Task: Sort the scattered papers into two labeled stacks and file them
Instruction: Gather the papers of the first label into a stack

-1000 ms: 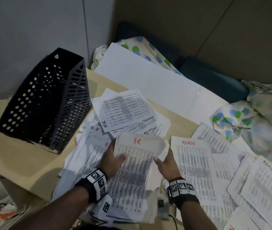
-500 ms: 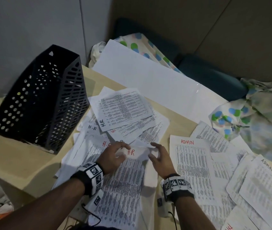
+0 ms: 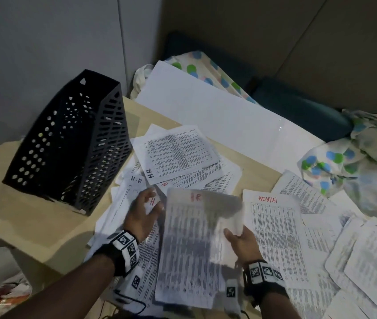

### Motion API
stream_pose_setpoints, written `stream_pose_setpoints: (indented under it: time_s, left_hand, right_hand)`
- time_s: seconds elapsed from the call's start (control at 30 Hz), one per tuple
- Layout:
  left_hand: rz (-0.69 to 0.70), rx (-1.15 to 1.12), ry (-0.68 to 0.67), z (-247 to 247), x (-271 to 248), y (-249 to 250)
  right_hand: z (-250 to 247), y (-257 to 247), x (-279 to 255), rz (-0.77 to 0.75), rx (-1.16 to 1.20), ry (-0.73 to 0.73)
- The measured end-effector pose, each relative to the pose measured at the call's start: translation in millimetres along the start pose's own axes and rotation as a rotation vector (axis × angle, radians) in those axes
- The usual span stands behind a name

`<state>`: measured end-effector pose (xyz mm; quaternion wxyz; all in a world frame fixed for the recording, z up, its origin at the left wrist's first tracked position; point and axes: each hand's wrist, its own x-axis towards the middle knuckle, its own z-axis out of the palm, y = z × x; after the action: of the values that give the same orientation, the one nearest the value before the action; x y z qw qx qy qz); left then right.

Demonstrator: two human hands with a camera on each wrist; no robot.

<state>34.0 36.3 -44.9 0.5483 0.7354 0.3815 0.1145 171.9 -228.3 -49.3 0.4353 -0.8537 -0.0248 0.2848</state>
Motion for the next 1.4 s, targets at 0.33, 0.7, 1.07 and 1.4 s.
stream_pose_setpoints:
  time_s: [0.33, 0.7, 1.07, 1.4]
  left_hand:
    - [-0.211, 0.671, 0.102, -41.9, 3.0, -49.0]
    - [-0.092, 0.431, -0.006, -55.8, -9.3, -43.2]
    - [0.092, 0.089, 0.043, -90.9, -20.5, -6.2]
    - [0.116, -0.141, -0.034, -26.6, -20.0, 59.5]
  right_hand:
    - [-40.9, 27.3, -12.7, 0.038, 0.016, 0.222]
    - [-31.5, 30.9, -10.2, -0.031, -0.153, 0.339]
    - [-31.3, 34.2, -11.7, -0.028, -0.09, 0.324]
    - [-28.5, 23.0, -24.1, -0.055, 0.214, 0.236]
